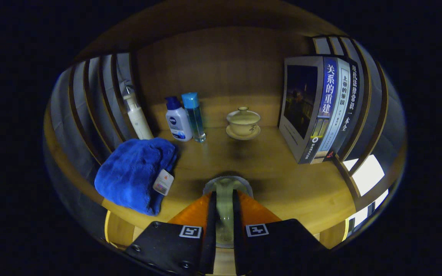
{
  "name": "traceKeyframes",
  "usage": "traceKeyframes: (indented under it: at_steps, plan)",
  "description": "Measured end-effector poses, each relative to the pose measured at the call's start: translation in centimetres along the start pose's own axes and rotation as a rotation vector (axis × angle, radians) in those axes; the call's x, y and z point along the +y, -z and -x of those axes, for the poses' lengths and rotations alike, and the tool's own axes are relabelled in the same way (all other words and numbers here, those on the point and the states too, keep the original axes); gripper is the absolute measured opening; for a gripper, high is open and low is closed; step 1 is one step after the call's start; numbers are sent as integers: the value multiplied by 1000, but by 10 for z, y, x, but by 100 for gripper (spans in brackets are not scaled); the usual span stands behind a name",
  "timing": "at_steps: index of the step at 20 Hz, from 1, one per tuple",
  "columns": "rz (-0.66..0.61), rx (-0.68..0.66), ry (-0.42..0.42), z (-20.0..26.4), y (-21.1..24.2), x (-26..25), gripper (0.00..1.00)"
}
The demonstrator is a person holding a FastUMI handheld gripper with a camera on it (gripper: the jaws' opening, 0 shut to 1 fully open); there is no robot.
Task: Pull open the drawer, take out the items inside it, and place them on the countertop above the cabinet.
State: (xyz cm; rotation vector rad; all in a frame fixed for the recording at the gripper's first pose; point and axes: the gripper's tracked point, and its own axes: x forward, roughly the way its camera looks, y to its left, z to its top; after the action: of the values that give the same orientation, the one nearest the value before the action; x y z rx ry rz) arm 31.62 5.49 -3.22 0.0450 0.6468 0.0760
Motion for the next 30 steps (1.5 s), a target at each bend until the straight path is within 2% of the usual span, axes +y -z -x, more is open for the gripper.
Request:
traceKeyframes:
  at_steps: [5,10,15,23,30]
  plan:
    - [-13,-18,-1,-1,0,0,32]
    - [-16,-19,-23,4,6,5,71]
    - [13,-77,2,19,-7,3,94]
    - [44,-229,-20,78,-26,16,95]
    - [36,-368,-111,162,-4,39,95]
